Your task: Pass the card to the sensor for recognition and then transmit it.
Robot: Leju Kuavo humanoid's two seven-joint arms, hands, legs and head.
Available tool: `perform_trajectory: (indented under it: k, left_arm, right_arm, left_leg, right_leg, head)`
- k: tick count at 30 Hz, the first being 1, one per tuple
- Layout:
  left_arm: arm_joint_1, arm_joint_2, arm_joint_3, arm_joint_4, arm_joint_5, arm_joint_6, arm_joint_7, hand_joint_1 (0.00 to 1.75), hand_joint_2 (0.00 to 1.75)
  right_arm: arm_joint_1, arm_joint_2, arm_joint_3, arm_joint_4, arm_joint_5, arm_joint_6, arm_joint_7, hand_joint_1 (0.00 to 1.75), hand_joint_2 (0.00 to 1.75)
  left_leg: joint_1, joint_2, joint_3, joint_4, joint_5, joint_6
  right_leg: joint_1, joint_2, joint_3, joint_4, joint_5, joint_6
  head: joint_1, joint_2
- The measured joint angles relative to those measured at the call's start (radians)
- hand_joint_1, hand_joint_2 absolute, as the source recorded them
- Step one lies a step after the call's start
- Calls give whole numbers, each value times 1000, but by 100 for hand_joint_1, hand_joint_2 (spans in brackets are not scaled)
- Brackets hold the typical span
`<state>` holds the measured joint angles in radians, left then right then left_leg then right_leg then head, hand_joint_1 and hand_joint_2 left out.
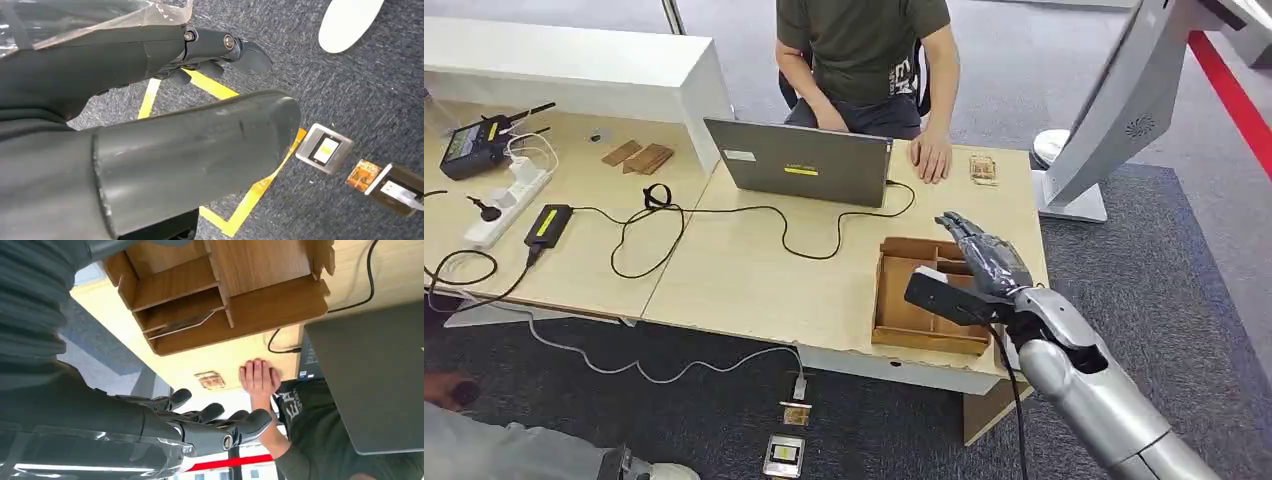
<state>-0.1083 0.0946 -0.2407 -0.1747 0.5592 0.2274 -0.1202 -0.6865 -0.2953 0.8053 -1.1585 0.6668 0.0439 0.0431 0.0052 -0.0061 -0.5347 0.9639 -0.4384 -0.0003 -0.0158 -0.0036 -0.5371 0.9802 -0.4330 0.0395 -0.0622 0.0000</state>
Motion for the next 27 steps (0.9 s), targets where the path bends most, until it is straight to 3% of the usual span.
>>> perform_trajectory:
  k: [12, 19, 27]
  left_arm:
    - [1, 0, -8, 0, 3, 12, 2, 0, 0]
    - [2, 0, -8, 0, 18, 10, 2, 0, 0]
    - [2, 0, -8, 0, 27, 18, 9, 0, 0]
  right_arm:
    - [0, 22, -1, 25, 11, 6, -6, 0, 175]
    - [-25, 38, -6, 72, 108, -84, -52, 0, 175]
    - [-53, 50, -13, 140, 126, -87, -89, 0, 175]
  left_leg:
    - [0, 0, 0, 0, 0, 0]
    - [0, 0, 0, 0, 0, 0]
    - [0, 0, 0, 0, 0, 0]
  right_leg:
    - [0, 0, 0, 0, 0, 0]
    - [0, 0, 0, 0, 0, 0]
    - [0, 0, 0, 0, 0, 0]
  head:
    - [0, 0]
    - [0, 0]
    - [0, 0]
